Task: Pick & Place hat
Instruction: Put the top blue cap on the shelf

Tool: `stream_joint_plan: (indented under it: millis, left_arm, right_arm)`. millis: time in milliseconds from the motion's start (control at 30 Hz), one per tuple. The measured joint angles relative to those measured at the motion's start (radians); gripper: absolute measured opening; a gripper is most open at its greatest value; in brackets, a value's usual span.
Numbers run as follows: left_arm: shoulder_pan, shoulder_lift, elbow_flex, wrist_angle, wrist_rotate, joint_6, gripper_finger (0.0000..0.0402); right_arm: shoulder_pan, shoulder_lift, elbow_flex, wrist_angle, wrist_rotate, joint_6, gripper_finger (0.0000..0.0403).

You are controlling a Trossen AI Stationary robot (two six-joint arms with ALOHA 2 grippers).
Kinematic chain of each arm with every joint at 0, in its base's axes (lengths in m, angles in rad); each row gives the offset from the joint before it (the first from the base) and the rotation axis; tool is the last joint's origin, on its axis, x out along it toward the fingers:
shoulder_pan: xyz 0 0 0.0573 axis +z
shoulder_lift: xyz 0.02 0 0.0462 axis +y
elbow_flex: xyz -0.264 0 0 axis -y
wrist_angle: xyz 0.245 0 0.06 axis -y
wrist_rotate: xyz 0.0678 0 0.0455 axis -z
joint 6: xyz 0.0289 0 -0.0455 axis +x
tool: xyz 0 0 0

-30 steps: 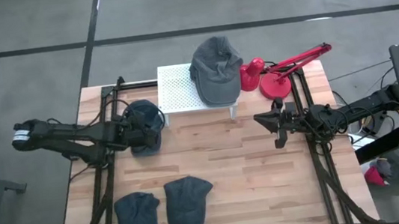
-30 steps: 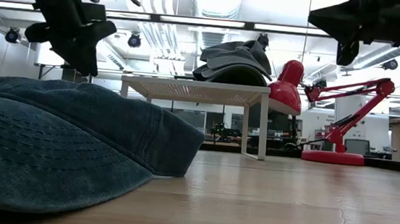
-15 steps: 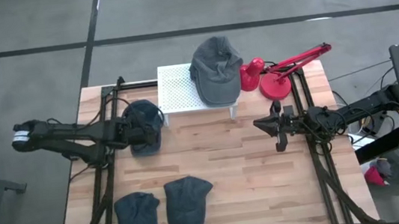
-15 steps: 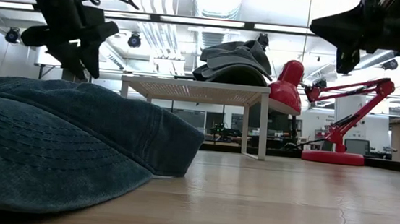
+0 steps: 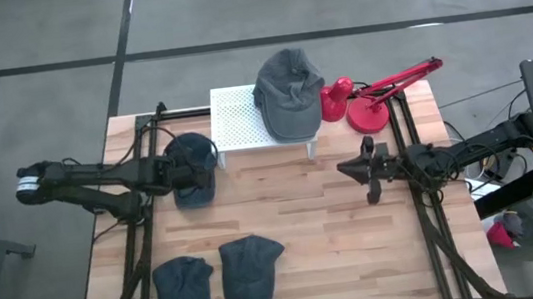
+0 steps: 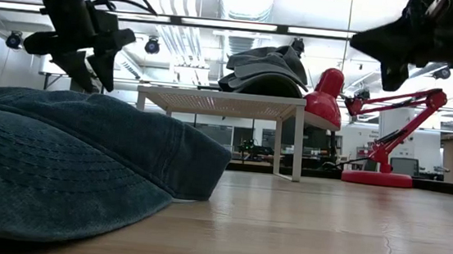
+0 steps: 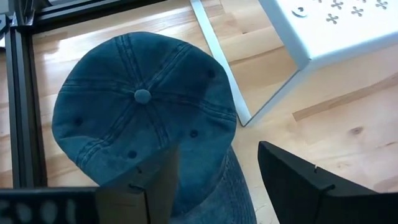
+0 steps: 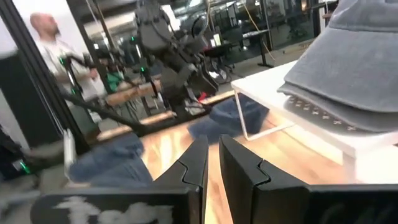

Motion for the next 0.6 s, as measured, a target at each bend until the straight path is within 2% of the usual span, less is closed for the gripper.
stream_joint_plan:
  millis: [100,333,600]
  left_arm:
    - [0.018,0.000,0.000,0.000,0.002,-0.003,0.0223]
    - [0.071,0.002,0.000,0.026,0.002,-0.032,0.0222]
    - [0.114,0.076,0.000,0.034,0.045,-0.048,0.0223]
  right_arm:
    - [-0.002,-0.007,0.017,0.005,0.000,0.063,0.0038]
    - [-0.005,-0.117,0.024,0.006,-0.003,0.008,0.0038]
    - [-0.005,-0.306,0.024,-0.216,-0.089,0.052,0.0038]
